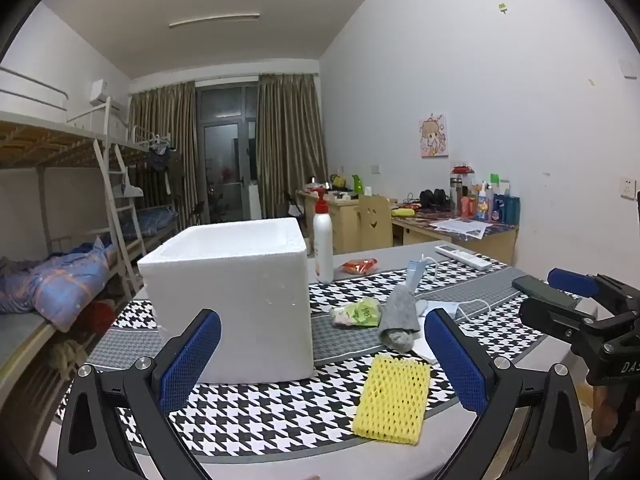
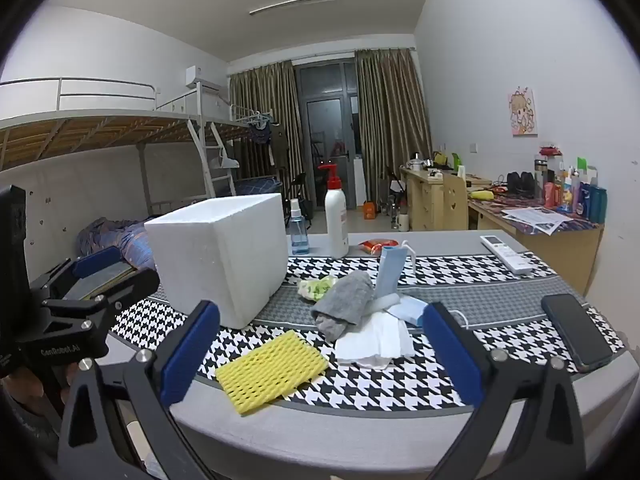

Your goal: Organize soft objects

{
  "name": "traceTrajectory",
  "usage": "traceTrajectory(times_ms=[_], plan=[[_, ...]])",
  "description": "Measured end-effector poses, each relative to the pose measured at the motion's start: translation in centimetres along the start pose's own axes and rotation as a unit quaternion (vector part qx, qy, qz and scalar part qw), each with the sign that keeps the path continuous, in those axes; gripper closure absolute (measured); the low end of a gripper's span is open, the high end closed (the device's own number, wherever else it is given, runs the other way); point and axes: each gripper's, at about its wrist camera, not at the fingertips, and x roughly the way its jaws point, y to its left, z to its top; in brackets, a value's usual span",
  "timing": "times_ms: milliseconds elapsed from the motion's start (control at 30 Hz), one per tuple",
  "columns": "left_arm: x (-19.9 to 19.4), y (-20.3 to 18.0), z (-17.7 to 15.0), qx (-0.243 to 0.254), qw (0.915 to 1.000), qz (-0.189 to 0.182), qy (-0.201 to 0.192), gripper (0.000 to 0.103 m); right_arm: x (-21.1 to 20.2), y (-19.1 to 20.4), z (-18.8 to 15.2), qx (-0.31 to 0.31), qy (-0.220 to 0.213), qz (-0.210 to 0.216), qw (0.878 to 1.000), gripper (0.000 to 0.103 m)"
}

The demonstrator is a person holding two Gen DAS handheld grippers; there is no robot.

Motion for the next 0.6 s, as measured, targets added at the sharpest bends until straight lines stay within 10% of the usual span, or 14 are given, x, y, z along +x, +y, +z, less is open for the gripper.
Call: traceTrajectory(times_ms=[600], plan=[[0.23, 0.34, 0.11, -0.008, 0.9999, 0.002, 0.01, 0.001, -0.38, -0.09, 0.19, 0.01, -0.003, -0.007, 1.0, 0.0]])
